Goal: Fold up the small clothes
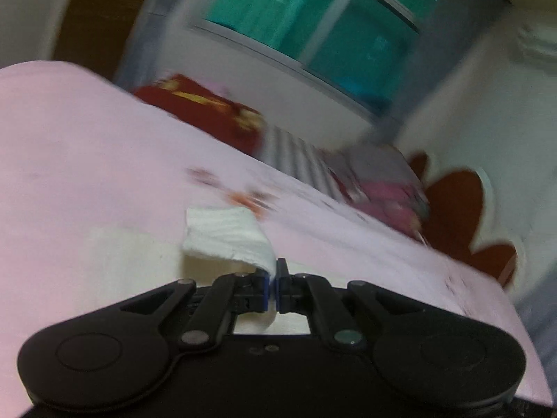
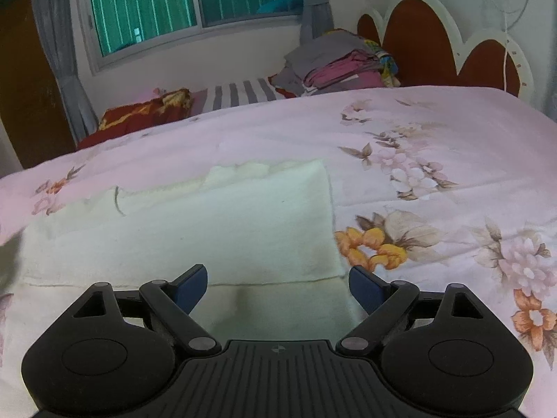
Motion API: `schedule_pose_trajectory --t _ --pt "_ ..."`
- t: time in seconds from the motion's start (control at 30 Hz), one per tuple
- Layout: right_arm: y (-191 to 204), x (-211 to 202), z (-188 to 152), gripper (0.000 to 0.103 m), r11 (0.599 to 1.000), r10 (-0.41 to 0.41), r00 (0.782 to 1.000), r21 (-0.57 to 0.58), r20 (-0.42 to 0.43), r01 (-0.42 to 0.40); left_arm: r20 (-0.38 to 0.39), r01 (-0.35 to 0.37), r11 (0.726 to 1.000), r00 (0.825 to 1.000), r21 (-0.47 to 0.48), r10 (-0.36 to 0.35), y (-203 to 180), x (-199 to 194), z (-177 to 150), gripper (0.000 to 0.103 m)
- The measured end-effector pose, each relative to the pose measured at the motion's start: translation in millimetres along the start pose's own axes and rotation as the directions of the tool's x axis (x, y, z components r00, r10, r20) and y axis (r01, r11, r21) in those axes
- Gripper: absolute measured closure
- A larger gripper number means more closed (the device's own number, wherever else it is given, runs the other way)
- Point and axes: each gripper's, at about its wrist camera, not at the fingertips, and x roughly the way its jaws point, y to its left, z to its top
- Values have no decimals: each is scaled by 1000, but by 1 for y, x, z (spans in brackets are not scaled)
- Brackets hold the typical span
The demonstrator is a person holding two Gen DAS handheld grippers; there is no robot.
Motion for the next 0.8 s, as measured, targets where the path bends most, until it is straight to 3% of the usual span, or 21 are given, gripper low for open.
schedule_pose_trajectory --t 0.27,0.43,0.63,0.7,0.73,0.8 --pt "-37 -11 4 15 999 5 1000 54 13 -6 -150 139 976 982 170 -114 -103 51 -45 100" --pt "-66 -19 2 15 996 -5 1000 87 8 4 -231 191 934 965 301 -122 -156 78 -76 100" --pt "-103 -37 3 15 993 -19 1000 115 20 16 -289 234 912 948 338 -136 -191 95 -107 100" --pt "-113 -41 4 15 992 -24 999 124 23 21 -338 262 902 930 343 -142 -200 104 -116 98" --pt "-119 -44 5 15 991 -24 999 129 25 21 -364 274 896 921 349 -141 -204 107 -121 91" --pt "-126 -47 6 15 990 -20 1000 138 22 17 -386 313 876 908 368 -162 -211 111 -133 54"
